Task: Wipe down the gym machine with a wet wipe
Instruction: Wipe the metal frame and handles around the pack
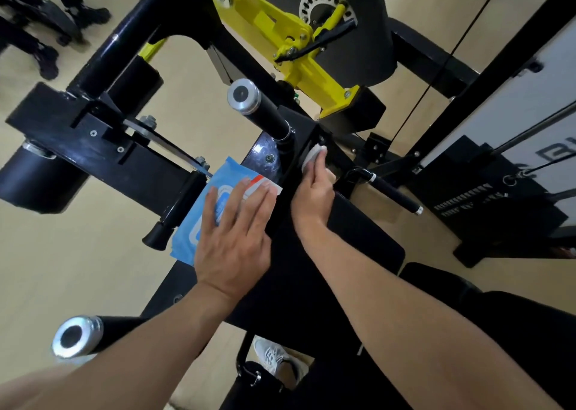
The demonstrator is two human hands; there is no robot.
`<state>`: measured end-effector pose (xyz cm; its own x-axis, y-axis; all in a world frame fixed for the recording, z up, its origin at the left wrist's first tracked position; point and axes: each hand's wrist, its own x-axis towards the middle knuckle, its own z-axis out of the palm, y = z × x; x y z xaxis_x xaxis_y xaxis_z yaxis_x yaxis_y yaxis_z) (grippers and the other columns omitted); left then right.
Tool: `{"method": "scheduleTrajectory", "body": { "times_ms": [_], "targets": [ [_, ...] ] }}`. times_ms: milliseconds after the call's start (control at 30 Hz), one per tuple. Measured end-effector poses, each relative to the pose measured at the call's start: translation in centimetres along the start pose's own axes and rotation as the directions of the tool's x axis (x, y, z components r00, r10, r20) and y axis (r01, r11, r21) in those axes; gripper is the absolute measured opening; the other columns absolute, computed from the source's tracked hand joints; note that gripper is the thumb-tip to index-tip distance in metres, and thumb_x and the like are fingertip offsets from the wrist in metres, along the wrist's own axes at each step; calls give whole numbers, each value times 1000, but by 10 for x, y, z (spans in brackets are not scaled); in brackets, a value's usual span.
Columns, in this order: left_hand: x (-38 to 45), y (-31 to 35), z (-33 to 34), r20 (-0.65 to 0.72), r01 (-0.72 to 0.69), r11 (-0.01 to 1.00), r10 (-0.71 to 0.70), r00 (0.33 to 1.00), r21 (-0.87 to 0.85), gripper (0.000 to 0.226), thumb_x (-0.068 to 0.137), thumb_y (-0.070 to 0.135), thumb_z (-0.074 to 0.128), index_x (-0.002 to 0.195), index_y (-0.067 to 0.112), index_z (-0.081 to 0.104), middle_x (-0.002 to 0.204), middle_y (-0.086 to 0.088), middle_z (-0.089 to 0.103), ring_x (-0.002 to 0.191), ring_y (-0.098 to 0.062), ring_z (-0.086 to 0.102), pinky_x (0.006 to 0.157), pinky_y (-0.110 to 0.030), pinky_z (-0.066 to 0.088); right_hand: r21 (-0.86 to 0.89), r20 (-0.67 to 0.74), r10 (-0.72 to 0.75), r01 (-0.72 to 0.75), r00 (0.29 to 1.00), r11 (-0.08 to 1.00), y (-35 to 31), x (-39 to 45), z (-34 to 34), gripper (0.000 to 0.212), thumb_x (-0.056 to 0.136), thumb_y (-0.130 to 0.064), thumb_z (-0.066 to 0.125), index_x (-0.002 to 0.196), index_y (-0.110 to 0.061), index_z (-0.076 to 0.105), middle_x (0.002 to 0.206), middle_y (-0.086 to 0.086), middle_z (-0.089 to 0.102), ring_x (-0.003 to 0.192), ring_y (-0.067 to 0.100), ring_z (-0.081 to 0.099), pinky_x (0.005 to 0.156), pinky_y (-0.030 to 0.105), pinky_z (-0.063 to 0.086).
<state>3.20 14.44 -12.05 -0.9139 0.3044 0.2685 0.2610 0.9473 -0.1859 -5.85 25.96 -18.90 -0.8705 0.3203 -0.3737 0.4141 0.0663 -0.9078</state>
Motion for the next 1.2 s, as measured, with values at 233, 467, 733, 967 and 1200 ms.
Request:
{"method": "scheduleTrajectory", "body": {
  "times_ms": [233,467,733,967,1200],
  "targets": [
    [-1,0,1,-31,9,998,-10,999,-54,54,93,21,56,146,8,53,148,-6,55,144,-28,43,116,-63,28,118,105,-116,103,988,988,47,-54,5,42,106,-36,39,142,-21,54,132,13,65,126,29,60,106,50,48],
    [-2,-1,0,-48,0,995,-5,999,-101,51,97,17,48,147,8,51,150,-5,52,146,-27,41,116,-63,28,83,-9,-88,88,996,993,16,16,5,61,101,-55,31,156,-30,35,124,-1,59,113,18,58,105,35,44],
    [-4,-4,0,-18,-9,992,7,1000,-124,49,102,30,40,145,8,53,153,-7,49,147,-27,39,116,-62,27,218,164,-228,191,960,957,63,-136,18,63,107,-38,48,160,-14,24,166,0,29,152,8,25,124,35,28],
    [-19,-9,-33,-28,2,982,-7,1000,-188,53,99,16,44,151,8,43,165,-11,27,155,-32,16,124,-59,2,217,67,-126,109,990,970,66,-111,9,46,107,-13,47,152,-26,46,151,0,53,141,13,48,118,39,39],
    [-152,-5,-41,-60,-53,875,28,998,-482,55,90,0,57,145,6,50,157,-14,40,151,-33,30,122,-56,24,199,97,-98,77,990,977,70,-170,30,52,101,-42,39,150,-28,46,146,-4,57,137,14,51,114,42,43]
  ]
}}
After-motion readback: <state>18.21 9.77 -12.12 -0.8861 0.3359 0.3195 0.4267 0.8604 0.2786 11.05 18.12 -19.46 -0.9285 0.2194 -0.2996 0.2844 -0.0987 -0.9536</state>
